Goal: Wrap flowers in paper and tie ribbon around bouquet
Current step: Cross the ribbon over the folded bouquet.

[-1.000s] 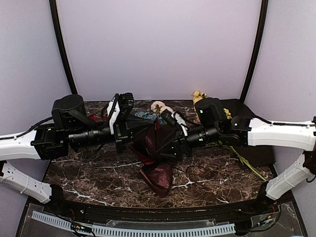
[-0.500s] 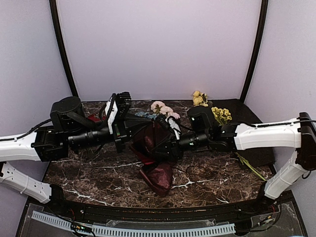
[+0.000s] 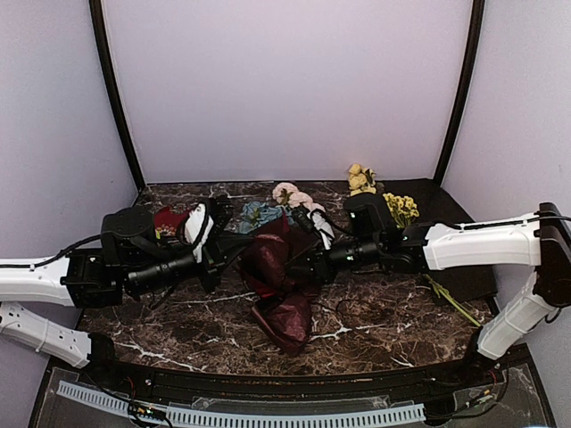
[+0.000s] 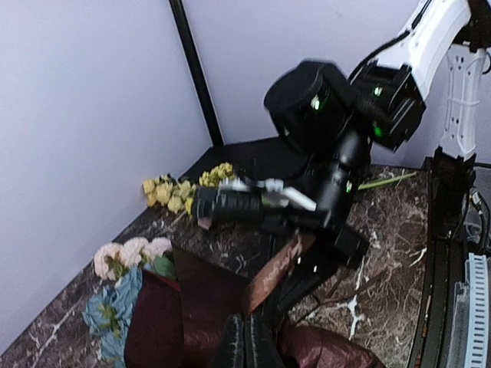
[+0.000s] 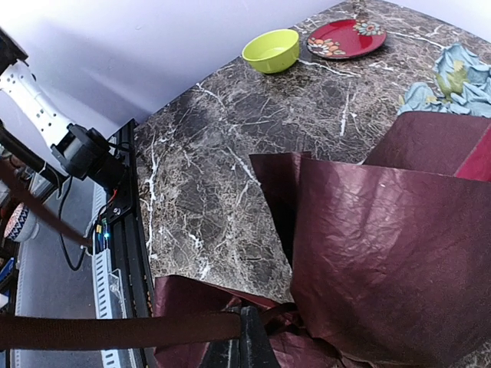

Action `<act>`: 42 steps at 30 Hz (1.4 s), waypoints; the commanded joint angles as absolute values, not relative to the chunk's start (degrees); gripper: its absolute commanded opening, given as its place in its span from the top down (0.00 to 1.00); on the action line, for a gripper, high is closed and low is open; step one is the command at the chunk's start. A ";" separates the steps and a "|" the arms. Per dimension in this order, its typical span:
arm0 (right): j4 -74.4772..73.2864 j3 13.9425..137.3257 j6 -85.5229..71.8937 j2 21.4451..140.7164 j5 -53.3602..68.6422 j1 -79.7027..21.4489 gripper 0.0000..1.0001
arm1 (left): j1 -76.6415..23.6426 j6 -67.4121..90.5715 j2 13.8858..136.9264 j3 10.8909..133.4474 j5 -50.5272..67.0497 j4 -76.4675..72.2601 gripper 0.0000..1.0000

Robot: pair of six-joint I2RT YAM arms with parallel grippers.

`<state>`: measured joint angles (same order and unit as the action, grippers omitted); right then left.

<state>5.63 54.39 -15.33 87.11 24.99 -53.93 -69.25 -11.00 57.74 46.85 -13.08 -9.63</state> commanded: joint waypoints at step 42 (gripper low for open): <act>6.90 55.78 -15.91 87.00 26.28 -51.68 1.00 | -53.77 -8.50 77.30 35.72 31.05 -32.09 0.39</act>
